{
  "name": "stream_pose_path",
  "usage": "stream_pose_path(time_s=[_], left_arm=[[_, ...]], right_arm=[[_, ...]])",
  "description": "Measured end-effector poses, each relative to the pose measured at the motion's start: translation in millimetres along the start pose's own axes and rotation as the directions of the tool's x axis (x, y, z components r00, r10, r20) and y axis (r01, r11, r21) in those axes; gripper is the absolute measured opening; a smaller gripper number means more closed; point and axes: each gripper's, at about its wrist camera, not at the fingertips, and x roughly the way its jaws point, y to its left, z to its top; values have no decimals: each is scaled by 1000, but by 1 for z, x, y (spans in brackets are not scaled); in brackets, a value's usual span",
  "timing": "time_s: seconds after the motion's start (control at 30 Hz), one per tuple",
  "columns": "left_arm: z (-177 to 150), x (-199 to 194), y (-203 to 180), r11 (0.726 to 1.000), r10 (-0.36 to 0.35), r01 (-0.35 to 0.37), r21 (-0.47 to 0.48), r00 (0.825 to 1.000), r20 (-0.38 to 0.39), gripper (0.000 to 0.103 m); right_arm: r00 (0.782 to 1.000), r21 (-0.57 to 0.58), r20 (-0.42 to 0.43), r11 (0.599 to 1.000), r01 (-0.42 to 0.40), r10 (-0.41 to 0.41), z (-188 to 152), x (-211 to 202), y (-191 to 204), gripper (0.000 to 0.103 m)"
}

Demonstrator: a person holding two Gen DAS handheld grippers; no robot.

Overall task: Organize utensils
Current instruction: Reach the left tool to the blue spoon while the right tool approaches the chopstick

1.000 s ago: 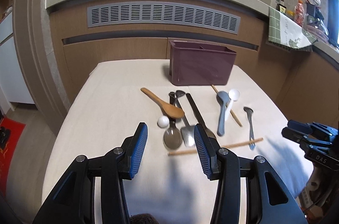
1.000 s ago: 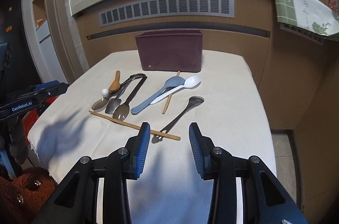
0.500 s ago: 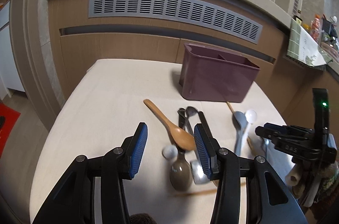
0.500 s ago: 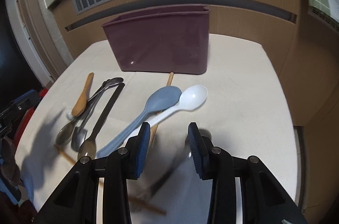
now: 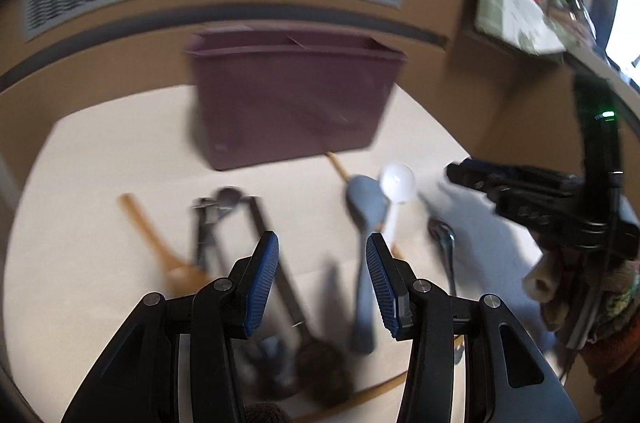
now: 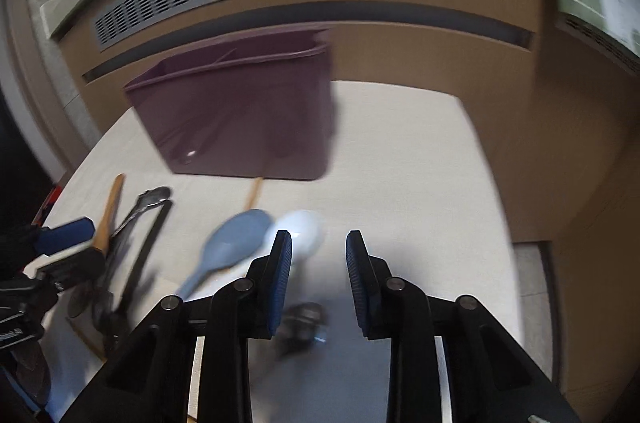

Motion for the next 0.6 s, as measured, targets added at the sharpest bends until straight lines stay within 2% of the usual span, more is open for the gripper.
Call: stream_pose_path(time_s=[0.1, 0.17, 0.4, 0.6], left_arm=[[5, 18, -15, 999, -13, 15, 51, 999, -45, 47], [11, 25, -24, 997, -8, 10, 82, 999, -35, 47], [25, 56, -27, 993, -20, 31, 113, 995, -103, 47], [23, 56, -10, 996, 32, -24, 87, 996, -83, 47]], right_arm=[[999, 38, 19, 998, 41, -42, -12, -16, -23, 26], [998, 60, 28, 997, 57, -59, -21, -24, -33, 26], [998, 145, 48, 989, 22, -30, -39, -32, -53, 27], [999, 174, 50, 985, 6, -15, -49, -32, -61, 27]])
